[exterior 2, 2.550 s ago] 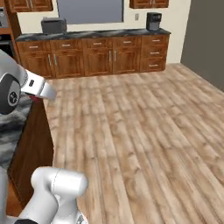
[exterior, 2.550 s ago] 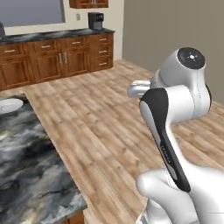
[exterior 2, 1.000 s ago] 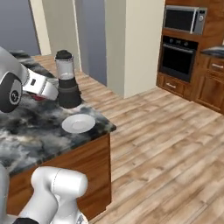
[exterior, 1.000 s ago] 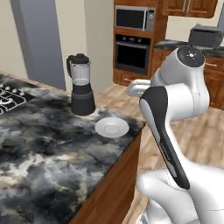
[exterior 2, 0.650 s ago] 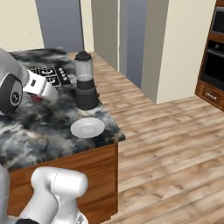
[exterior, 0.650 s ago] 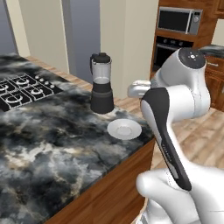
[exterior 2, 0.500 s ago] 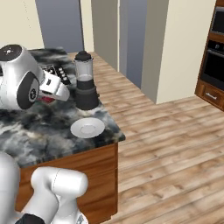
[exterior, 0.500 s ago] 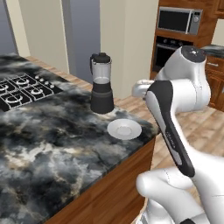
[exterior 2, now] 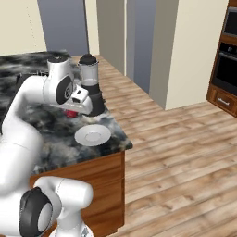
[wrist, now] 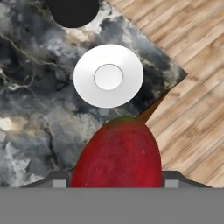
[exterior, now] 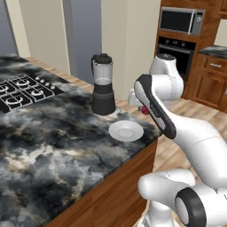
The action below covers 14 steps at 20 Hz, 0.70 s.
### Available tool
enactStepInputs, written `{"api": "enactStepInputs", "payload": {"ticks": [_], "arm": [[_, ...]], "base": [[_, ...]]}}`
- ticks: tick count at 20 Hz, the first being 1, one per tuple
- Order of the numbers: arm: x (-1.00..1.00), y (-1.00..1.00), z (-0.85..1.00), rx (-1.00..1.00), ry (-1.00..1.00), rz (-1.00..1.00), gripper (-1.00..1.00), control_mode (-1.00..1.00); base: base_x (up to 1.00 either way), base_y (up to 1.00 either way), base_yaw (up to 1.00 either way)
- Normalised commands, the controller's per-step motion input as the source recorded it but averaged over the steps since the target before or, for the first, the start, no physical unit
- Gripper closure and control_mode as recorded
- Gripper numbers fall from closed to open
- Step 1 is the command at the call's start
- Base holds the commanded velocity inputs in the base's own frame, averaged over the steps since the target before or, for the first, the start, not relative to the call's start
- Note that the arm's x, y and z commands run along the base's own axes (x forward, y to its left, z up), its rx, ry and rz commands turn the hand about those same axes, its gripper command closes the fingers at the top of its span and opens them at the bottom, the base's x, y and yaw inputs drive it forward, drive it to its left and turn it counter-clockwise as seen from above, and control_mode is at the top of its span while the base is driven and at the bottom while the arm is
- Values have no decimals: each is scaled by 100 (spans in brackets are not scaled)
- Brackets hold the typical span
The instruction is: Pick the two mangos from the fridge and place them on the plate next to the blender to make a fruit smoothie.
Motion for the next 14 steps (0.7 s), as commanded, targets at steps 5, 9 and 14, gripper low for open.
{"api": "enactStepInputs", "payload": {"ticks": [5, 9, 14], "arm": [[46, 5, -100, -7, 0, 3, 100, -100], [49, 14, -91, -7, -6, 2, 100, -100], [63, 1, -68, 0, -6, 0, 100, -100]], "base": [[0, 0, 0], [0, 0, 0], [0, 0, 0]]}}
